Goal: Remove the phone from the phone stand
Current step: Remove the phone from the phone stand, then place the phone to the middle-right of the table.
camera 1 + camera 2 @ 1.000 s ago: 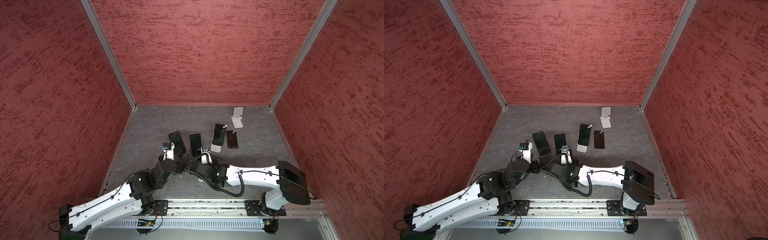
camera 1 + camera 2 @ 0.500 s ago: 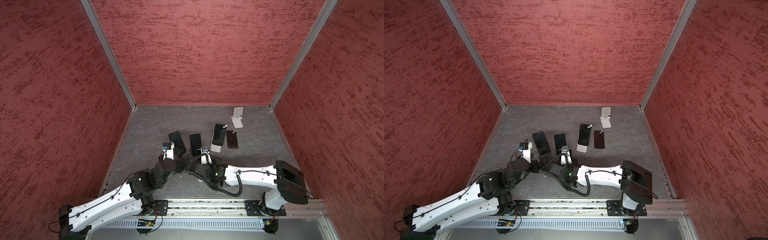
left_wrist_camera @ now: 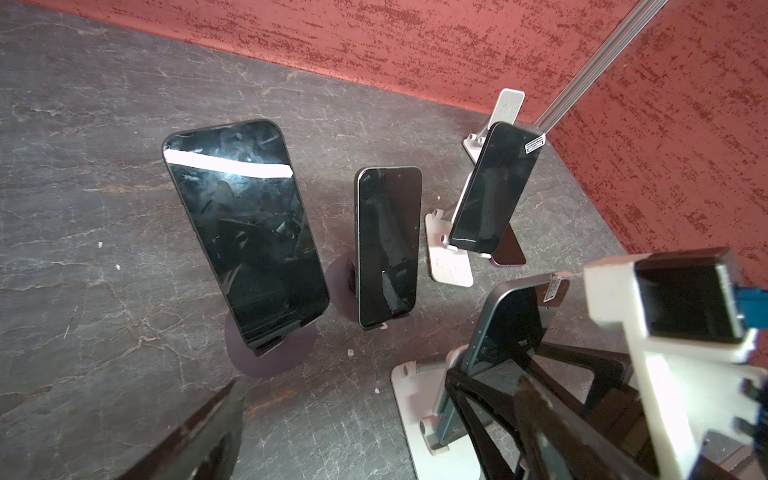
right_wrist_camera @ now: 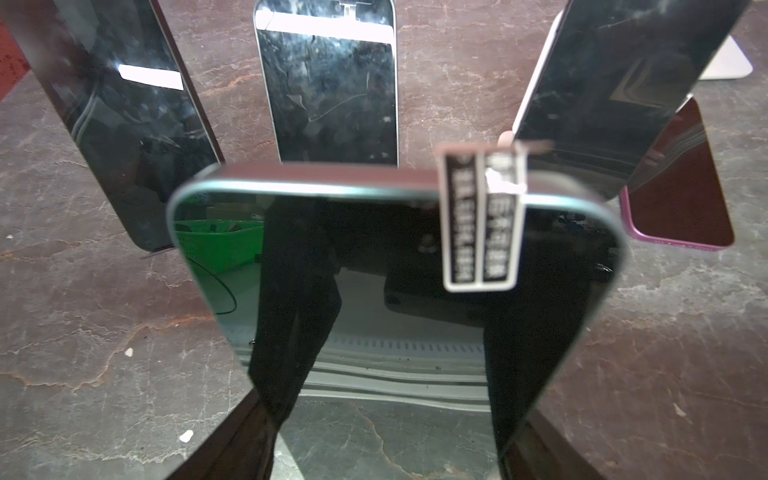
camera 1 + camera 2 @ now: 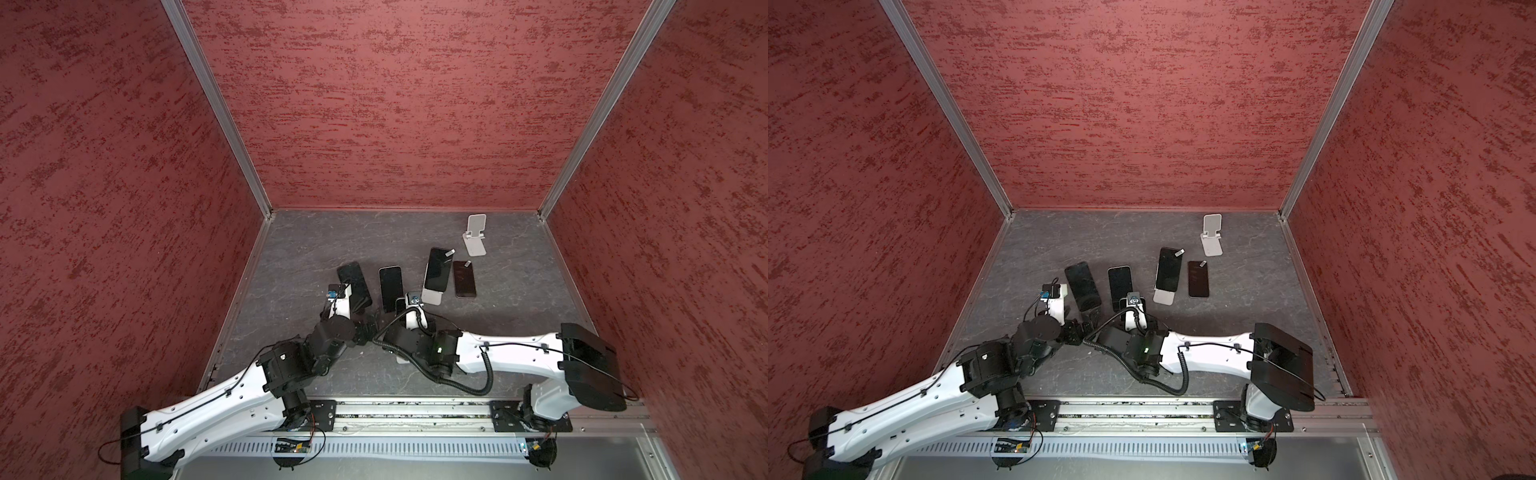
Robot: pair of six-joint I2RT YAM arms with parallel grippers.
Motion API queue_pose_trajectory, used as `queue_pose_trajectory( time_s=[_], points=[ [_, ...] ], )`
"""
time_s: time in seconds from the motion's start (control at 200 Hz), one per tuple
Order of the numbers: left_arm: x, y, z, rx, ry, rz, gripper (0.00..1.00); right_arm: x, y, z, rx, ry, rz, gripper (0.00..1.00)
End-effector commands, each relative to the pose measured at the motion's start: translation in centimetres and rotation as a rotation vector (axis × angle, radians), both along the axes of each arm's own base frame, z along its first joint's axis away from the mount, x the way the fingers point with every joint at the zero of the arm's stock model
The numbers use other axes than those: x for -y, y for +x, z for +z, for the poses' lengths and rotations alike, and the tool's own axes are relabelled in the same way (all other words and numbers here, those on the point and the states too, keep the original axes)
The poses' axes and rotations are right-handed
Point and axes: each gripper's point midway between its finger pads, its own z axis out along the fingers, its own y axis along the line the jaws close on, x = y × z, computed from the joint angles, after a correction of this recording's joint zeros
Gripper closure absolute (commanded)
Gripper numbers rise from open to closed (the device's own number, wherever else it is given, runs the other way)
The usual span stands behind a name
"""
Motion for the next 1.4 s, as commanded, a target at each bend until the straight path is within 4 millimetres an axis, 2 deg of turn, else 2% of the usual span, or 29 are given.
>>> queue_pose_trajectory(
  time_s=[0.0, 0.261, 0.311, 0.366, 0.651, 1.027, 1.393],
  points=[
    [0.4, 0.2, 0.5, 0.009, 0.000, -0.013, 0.00, -0.1, 0.2, 2.6, 0.054, 0.066, -0.011, 0.38],
    [1.1, 0.3, 0.2, -0.001, 0.001, -0.029, 0.01, 0.3, -0.1, 4.6, 0.058, 0.085, 0.011, 0.38],
    [1.1, 0.3, 0.3, -0.001, 0.002, -0.030, 0.00, 0.5, -0.1, 4.5, 0.059, 0.075, 0.009, 0.38],
    [1.1, 0.4, 0.3, 0.000, 0.003, -0.031, 0.00, 1.0, -0.1, 5.6, 0.072, 0.100, 0.004, 0.38],
    [2.7, 0.0, 0.8, 0.007, -0.024, -0.108, 0.01, 3.0, 0.1, 7.2, 0.085, 0.067, 0.000, 0.37],
    [5.3, 0.0, 0.7, -0.031, -0.020, -0.184, 0.00, 7.4, 1.2, 7.5, 0.078, 0.052, -0.065, 0.37],
    [7.9, -0.3, 1.8, -0.038, -0.053, -0.276, 0.01, 12.4, 1.9, 7.3, 0.055, 0.059, -0.108, 0.36]
  ],
)
